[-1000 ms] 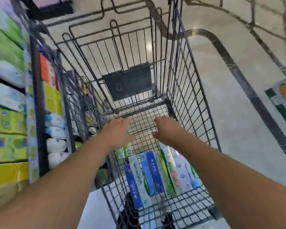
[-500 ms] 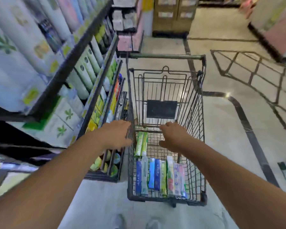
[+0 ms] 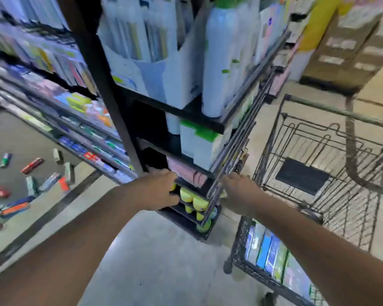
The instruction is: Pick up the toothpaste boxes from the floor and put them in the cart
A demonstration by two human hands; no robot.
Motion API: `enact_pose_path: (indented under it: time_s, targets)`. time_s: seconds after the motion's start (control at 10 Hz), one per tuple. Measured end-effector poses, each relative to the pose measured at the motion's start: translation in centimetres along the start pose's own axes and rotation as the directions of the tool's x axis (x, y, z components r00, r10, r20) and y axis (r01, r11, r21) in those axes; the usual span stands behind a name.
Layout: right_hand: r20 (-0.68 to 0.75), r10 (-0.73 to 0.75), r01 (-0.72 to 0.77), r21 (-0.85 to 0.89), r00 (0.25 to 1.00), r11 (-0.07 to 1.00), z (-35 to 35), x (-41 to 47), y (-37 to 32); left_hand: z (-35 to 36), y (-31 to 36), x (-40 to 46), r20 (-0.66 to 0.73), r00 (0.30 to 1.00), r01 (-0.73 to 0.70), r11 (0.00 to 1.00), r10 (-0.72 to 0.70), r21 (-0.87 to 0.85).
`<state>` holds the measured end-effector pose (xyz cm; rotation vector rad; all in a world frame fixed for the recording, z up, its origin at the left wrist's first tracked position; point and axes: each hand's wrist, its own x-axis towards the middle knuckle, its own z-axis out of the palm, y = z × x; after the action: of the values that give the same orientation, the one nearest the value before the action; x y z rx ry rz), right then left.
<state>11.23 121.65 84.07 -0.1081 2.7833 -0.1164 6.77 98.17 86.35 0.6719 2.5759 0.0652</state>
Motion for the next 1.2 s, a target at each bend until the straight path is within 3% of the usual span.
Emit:
enact_pose_path:
  time_s: [0.3,0.5,0.6,0.8,1.2]
  targets:
    - [-0.006,-0.338,0.336,-0.096,0.941,0.937,0.3,4.6,-27.5,3.3,-23.2,-20.6,-0.117,0.912,0.387,0.92,-0.392,-0.067]
    - [0.035,-0.536,0.537,-0.074,0.843,0.84,1.5,6.4,-44.6,6.6,-34.0,-32.9,-0.097,0.769,0.616,0.772,-0.632,-0.156]
    - [0.011,-0.629,0.626,-0.104,0.778,0.773,2.1,7.3,-50.4,7.8,-37.6,-36.1,-0.096,0.722,0.668,0.726,-0.685,-0.163]
    - [0.069,-0.753,0.746,-0.223,0.654,0.628,2.8,12.5,-59.2,8.9,-44.6,-37.2,-0.054,0.64,0.745,0.636,-0.767,-0.2]
    - [0.15,-0.82,0.819,-0.282,0.552,0.499,-2.3,30.5,-72.3,4.0,-59.4,-33.9,0.098,0.434,0.864,0.383,-0.896,-0.328]
